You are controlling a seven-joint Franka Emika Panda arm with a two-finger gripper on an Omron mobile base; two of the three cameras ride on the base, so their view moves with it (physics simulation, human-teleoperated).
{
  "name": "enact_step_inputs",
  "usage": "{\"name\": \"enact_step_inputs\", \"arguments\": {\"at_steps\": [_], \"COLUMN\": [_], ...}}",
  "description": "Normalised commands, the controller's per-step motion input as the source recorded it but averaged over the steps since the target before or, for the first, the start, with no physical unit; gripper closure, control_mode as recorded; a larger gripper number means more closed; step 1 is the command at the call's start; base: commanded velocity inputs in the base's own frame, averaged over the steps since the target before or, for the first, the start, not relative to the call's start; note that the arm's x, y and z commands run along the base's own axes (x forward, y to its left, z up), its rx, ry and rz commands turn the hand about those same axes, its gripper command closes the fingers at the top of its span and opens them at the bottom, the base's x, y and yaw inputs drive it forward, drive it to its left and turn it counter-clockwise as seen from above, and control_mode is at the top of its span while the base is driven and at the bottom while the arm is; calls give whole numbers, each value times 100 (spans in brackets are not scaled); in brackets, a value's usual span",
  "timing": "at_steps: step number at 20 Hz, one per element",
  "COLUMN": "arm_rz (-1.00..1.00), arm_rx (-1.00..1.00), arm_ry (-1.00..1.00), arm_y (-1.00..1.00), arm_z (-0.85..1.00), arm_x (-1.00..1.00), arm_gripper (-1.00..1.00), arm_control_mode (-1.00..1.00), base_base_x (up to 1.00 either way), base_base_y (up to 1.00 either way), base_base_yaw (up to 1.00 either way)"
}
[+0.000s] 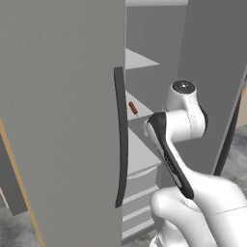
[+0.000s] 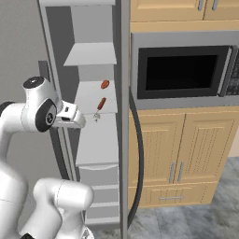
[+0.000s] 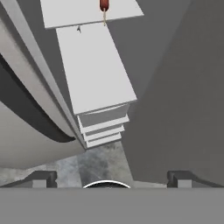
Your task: Store the hot dog in the freezer for long-term storage. Close the freezer door after placing the cooked food.
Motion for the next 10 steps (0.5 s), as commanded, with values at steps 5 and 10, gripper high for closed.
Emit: {"name": "enact_step_inputs", "arguments": {"at_steps": [5, 10], "arm_rz": [-9, 0], "arm_rx": [-5, 7], "arm_ry": [18, 13], "arm_y": [27, 0], "arm_z": [0, 0], "arm_x": [2, 0], "arm_gripper": [-100, -100], "arm_control_mode": [-100, -100], "base_base_x": [0, 0], "base_base_y": [0, 0], "base_base_yaw": [0, 0]}}
